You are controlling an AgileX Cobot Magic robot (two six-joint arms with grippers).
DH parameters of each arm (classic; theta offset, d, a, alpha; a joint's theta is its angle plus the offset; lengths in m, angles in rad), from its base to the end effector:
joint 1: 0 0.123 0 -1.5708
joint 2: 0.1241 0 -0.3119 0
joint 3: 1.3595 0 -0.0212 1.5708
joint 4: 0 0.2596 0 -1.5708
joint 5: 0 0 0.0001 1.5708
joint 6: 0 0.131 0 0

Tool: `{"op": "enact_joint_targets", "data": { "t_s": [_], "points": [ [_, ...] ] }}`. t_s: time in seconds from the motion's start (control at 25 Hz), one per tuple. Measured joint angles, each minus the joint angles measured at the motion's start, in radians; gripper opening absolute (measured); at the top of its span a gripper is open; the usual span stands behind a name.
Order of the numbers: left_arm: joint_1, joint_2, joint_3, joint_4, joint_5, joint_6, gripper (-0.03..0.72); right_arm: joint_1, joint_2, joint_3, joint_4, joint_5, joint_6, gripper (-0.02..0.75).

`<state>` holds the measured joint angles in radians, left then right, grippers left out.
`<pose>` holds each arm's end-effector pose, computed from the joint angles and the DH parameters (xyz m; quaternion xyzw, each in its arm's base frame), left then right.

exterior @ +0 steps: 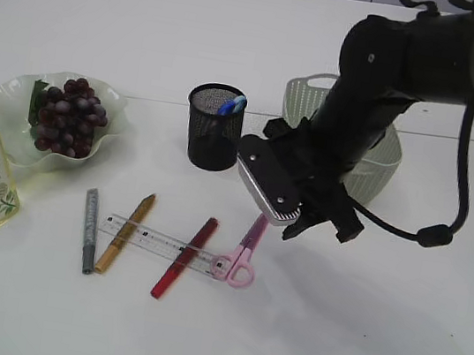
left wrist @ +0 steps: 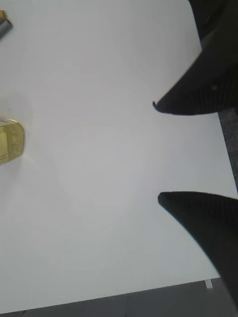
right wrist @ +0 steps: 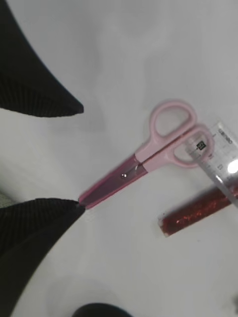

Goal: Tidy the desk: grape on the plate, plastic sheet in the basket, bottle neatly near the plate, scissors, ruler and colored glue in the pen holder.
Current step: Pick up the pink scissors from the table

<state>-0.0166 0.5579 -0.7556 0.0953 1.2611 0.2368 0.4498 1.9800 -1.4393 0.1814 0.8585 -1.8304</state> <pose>0.0744 0.0106 0.3049 0.1213 0.9473 0.0795 0.2856 0.3843 0.2054 0.1717 -0.8766 0.4576 -0.0235 0.1472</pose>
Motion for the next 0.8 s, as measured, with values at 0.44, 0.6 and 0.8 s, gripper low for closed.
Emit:
{"op": "enact_joint_targets", "data": {
  "t_s": [0.44, 0.6, 0.8],
  "points": [
    [0.0, 0.0, 0.0, 0.018, 0.0, 0.0, 0.37, 0.0, 0.148, -0.173, 0.011, 0.065, -0.141, 0.391],
    [0.0, 0.0, 0.0, 0.019, 0.0, 0.0, 0.37, -0.004, 0.149, -0.177, -0.034, 0.065, -0.173, 0.391],
    [0.0, 0.0, 0.0, 0.02, 0.0, 0.0, 0.37, -0.018, 0.18, -0.181, -0.019, 0.069, -0.292, 0.391]
  ]
}}
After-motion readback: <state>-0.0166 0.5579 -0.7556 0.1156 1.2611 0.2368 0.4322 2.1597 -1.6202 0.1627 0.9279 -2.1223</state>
